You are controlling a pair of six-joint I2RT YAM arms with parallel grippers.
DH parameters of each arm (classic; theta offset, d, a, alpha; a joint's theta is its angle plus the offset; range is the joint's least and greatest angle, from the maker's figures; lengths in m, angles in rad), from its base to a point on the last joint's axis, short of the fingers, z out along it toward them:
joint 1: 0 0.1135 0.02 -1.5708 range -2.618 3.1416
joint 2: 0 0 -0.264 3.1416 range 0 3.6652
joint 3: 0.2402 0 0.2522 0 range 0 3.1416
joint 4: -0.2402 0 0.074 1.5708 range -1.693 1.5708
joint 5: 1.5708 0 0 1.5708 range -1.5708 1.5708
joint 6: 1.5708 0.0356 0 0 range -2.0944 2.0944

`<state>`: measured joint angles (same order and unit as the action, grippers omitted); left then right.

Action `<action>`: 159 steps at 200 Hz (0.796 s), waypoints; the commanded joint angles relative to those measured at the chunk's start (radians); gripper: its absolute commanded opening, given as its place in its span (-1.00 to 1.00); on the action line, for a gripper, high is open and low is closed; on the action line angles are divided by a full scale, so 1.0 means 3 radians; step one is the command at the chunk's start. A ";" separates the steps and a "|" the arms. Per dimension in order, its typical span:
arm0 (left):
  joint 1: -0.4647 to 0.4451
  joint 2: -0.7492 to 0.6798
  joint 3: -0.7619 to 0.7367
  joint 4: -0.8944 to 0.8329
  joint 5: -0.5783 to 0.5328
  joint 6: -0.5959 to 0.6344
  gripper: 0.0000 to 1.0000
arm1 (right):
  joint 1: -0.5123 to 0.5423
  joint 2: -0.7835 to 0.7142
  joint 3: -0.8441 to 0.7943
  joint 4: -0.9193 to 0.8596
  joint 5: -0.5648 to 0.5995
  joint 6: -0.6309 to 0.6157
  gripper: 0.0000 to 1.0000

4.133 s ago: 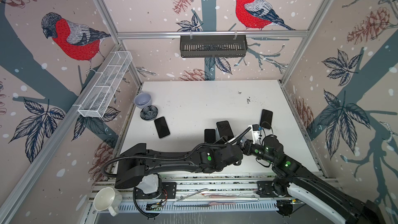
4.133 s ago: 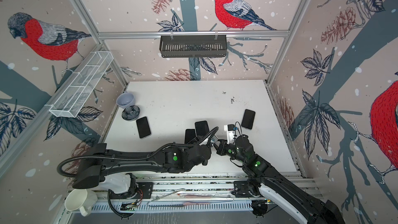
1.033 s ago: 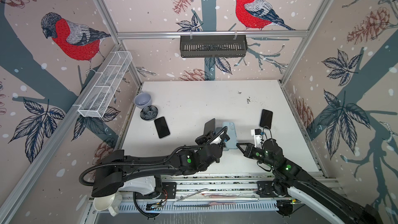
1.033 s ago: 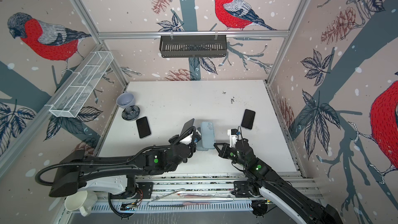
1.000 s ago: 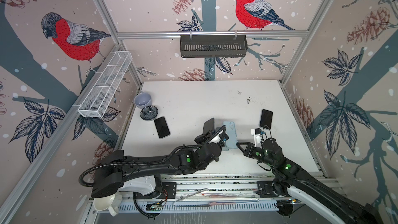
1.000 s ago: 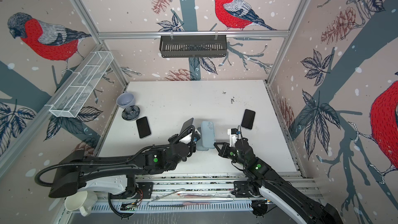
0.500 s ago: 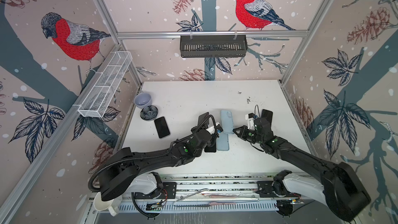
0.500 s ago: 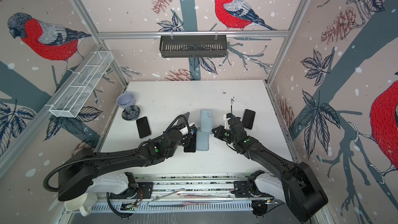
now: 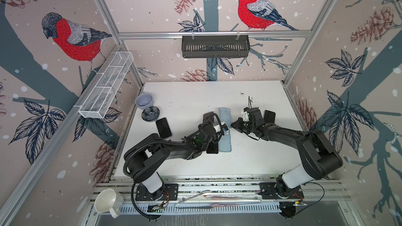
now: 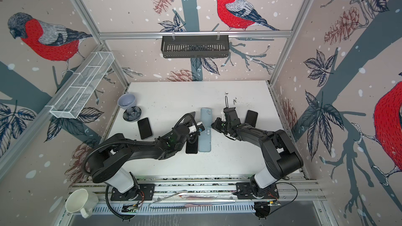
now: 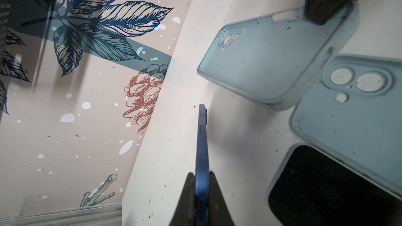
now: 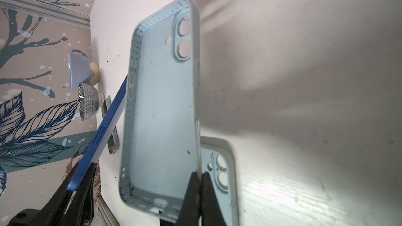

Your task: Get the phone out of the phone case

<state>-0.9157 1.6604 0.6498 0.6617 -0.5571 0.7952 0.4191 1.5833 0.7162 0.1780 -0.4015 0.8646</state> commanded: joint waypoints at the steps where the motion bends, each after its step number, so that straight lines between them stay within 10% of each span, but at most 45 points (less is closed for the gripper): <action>1: 0.0015 0.0152 0.0040 0.0576 0.0118 0.0219 -1.00 | -0.0044 0.0144 0.0081 0.0070 0.0013 -0.0028 -1.00; 63: 0.0021 0.0437 -0.0016 0.0809 0.0197 0.0325 -0.95 | -0.0042 0.0562 0.0357 0.0082 0.0009 -0.0019 -0.97; 107: 0.0020 0.0392 0.0020 0.0640 0.0209 0.0230 0.09 | -0.0042 0.0635 0.0444 0.0026 0.0065 -0.0029 -0.83; 159: 0.0020 0.0423 0.0107 0.0488 0.0118 0.0079 0.62 | -0.0005 0.0675 0.0458 0.0018 0.0056 -0.0016 -0.76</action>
<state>-0.9104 1.7855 0.6624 0.7959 -0.5022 0.8528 0.4099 1.7828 0.8440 0.1795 -0.3904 0.8612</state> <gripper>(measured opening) 0.742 0.098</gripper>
